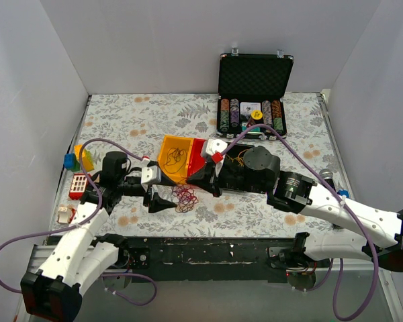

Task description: Untangle the cables

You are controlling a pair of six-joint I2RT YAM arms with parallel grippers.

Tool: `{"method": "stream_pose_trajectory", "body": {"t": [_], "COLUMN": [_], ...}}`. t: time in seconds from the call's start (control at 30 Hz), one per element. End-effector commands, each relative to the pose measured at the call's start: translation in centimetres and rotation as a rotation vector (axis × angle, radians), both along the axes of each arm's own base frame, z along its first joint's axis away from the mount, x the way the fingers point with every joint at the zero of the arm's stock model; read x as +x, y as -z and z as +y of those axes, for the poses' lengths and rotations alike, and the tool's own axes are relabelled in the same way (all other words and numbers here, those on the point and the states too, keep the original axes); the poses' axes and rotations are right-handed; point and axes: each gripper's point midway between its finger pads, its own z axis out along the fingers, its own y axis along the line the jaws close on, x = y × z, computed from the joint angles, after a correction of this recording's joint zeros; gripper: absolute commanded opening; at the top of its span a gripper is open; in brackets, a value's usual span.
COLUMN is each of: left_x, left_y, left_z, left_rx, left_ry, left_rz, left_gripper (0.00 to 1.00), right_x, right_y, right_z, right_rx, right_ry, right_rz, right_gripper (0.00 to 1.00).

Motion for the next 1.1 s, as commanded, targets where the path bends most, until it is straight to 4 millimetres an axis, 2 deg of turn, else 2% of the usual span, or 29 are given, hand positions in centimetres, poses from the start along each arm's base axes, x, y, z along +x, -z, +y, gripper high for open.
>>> {"method": "stream_pose_trajectory", "body": {"t": [0.0,0.23,0.3,0.4,0.47,0.57,0.7,0.8,1.07], "left_x": [-1.4,-2.7,-2.4,-2.0,-1.6,-0.4,-0.3,0.5,2.8], "left_y": [-1.9,-2.8,-2.7,-2.3,-2.2,-2.1,-2.2,-0.9,6.3], "left_z": [-0.6,-0.8,-0.8,-0.8,-0.8,-1.0,-1.0,-0.7,1.6], "left_rx": [-0.061,-0.09,-0.084,-0.069,-0.065,-0.061,-0.061,-0.022,0.199], "left_ry": [0.083,0.167,0.166,0.157,0.148,0.1,0.088,0.057,-0.044], "left_rz": [0.003,-0.002,-0.011,-0.022,-0.025,-0.004,0.009,-0.028,-0.106], "left_gripper": [0.68,0.61,0.5,0.28,0.0,0.0,0.0,0.0,0.0], "right_x": [-0.5,-0.8,-0.8,-0.8,-0.9,-1.0,-1.0,-0.9,-1.1], "right_y": [-4.5,-4.6,-4.7,-4.8,-4.9,-4.9,-4.8,-6.2,-14.8], "right_z": [-0.4,-0.1,0.0,-0.1,-0.2,-0.5,-1.1,-2.1,-8.0], "right_rx": [0.123,0.126,0.127,0.13,0.132,0.136,0.132,0.146,0.283], "right_ry": [-0.013,-0.026,-0.028,-0.028,-0.028,-0.026,-0.011,0.013,0.11], "right_rz": [-0.037,-0.013,-0.011,-0.012,-0.01,-0.008,-0.005,-0.028,-0.157], "right_gripper": [0.01,0.01,0.01,0.01,0.01,0.01,0.01,0.01,0.01]}}
